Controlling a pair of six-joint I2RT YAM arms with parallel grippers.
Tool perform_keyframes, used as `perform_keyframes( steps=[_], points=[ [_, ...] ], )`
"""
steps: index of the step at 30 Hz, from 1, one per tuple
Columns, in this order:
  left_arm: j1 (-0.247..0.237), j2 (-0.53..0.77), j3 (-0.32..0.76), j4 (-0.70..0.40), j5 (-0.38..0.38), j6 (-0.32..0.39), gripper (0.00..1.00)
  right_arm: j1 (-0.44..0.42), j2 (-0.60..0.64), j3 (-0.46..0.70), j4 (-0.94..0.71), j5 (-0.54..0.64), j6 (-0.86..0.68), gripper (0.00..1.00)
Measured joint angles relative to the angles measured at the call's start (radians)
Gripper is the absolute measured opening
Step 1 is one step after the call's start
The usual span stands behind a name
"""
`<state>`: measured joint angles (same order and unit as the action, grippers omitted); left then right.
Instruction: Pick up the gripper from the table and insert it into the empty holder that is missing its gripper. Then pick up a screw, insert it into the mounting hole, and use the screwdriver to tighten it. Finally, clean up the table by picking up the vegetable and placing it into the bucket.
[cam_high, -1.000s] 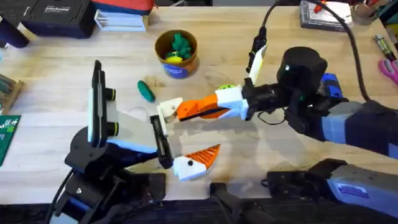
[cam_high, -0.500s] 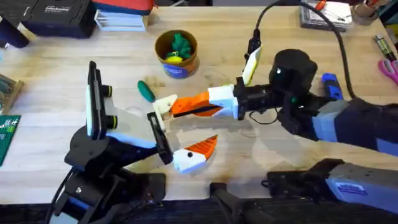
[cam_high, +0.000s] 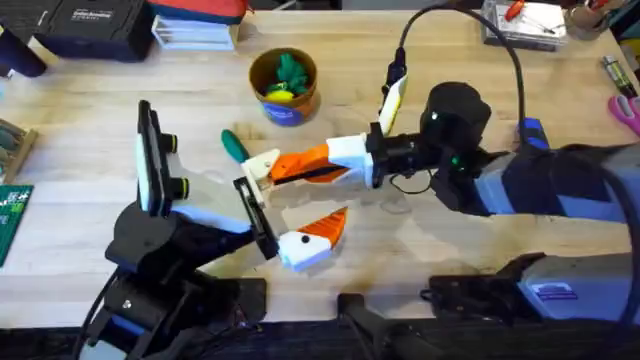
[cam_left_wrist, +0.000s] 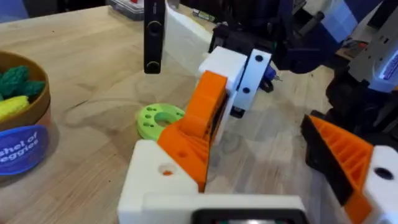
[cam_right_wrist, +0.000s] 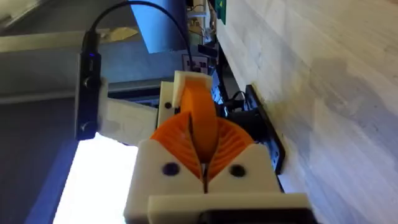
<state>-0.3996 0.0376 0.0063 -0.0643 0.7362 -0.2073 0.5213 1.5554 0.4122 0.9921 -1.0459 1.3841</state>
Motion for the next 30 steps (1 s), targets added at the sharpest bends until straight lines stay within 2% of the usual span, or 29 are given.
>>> perform_keyframes(
  steps=[4, 13, 30],
  points=[
    [0.0, 0.0, 0.0, 0.0, 0.0, 0.0, 0.988, 0.0, 0.009, 0.0, 0.023, -0.007, 0.019, 0.009],
    [-0.014, -0.008, 0.0, 0.0, 0.064, 0.018, 0.988, 0.03, 0.025, 0.009, 0.088, -0.023, 0.068, 0.009],
    [-0.006, -0.021, 0.0, 0.001, 0.028, 0.046, 0.988, 0.054, 0.037, 0.056, 0.074, 0.014, 0.078, 0.009]
  ],
)
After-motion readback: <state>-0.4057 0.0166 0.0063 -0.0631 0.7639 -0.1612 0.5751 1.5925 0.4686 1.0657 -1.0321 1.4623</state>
